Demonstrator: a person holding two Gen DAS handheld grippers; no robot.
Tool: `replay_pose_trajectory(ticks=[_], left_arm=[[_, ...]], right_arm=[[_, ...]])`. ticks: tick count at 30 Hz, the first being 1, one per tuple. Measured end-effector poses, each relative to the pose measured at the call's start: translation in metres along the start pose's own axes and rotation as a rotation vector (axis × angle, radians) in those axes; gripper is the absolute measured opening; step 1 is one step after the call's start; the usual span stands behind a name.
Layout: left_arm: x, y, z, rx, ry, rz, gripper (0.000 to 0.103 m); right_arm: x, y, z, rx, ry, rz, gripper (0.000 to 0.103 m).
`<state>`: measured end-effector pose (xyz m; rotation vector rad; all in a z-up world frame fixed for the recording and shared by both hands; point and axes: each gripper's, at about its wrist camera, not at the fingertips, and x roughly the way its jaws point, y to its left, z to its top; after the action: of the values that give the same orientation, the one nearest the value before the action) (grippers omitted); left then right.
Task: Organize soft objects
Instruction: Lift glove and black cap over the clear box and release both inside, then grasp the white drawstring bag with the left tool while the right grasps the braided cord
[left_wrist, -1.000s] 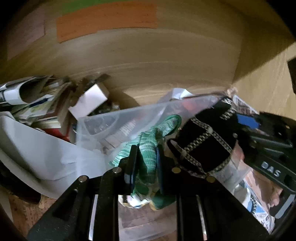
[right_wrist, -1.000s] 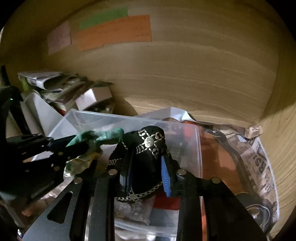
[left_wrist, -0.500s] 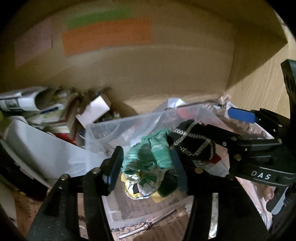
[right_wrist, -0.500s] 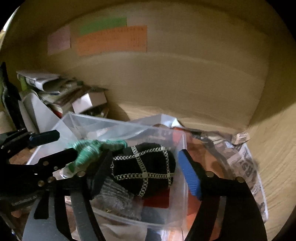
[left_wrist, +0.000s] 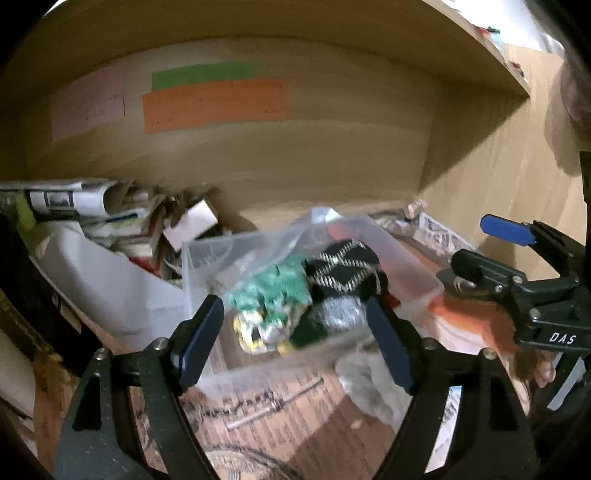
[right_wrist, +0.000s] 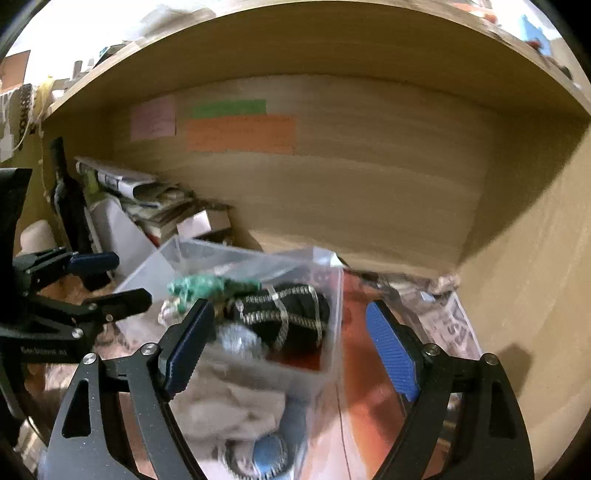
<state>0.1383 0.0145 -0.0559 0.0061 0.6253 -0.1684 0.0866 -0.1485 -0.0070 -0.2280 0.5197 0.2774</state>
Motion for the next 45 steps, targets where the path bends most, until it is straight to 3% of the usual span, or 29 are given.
replay_pose_trajectory(ticks=[9,22,24,28,30,35,38,45], left_arm=[[-0.001,-0.026,-0.04,0.02,0.086,-0.054,0.08],[0.051,-0.041,-0.062,-0.022,0.257,-0.122,0.079],[0.057,-0.044,-0.065,-0.018,0.277,-0.138,0.071],[0.069,-0.05,-0.069,-0.003,0.318,-0.161,0.054],[0.071,-0.053,-0.069,0.002,0.321,-0.182,0.04],[0.064,-0.063,-0.069,0.041,0.29,-0.187,0.019],[0.058,-0.064,-0.069,0.044,0.28,-0.191,0.016],[0.026,-0.06,-0.058,0.039,0.193,-0.183,0.014]], right_arm=[[-0.004,-0.006,-0.052,0.03,0.113,-0.001,0.083],[0.031,0.015,-0.099,0.033,0.305,0.125,0.081],[0.038,0.018,-0.103,0.018,0.343,0.134,0.07],[0.036,0.018,-0.104,0.001,0.336,0.124,0.054],[0.033,0.015,-0.105,0.005,0.33,0.12,0.045],[0.03,0.006,-0.106,0.023,0.319,0.101,0.022],[0.028,0.001,-0.106,0.041,0.315,0.087,0.01],[0.014,-0.01,-0.102,0.091,0.267,0.064,0.007]])
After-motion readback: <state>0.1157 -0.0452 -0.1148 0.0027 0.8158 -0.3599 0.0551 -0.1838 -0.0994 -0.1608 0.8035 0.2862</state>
